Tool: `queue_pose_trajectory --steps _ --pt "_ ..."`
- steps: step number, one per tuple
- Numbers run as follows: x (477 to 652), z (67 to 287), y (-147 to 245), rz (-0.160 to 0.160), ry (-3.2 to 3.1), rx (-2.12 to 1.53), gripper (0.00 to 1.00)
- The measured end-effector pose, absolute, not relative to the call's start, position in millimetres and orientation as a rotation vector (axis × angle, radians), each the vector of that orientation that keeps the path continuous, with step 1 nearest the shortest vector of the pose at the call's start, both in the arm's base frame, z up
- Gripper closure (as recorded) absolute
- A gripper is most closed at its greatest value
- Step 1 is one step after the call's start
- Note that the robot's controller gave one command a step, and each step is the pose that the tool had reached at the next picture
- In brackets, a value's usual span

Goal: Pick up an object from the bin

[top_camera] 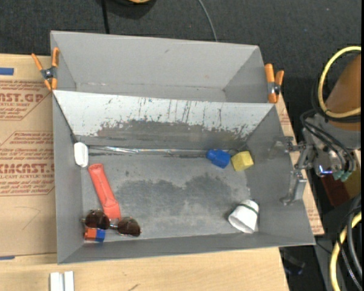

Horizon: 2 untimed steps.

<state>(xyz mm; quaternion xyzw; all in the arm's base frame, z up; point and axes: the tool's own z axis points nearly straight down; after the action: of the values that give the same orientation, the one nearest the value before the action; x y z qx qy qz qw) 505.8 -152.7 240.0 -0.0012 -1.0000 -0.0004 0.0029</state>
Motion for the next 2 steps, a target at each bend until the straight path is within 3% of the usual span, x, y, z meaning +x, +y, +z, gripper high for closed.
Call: queue_pose_trajectory --steps 1,2 --pt "507.4 245 -152 0.001 -3.144 0.000 0.00" --pt "504.2 199 -153 0.003 -3.144 0.109 0.00"
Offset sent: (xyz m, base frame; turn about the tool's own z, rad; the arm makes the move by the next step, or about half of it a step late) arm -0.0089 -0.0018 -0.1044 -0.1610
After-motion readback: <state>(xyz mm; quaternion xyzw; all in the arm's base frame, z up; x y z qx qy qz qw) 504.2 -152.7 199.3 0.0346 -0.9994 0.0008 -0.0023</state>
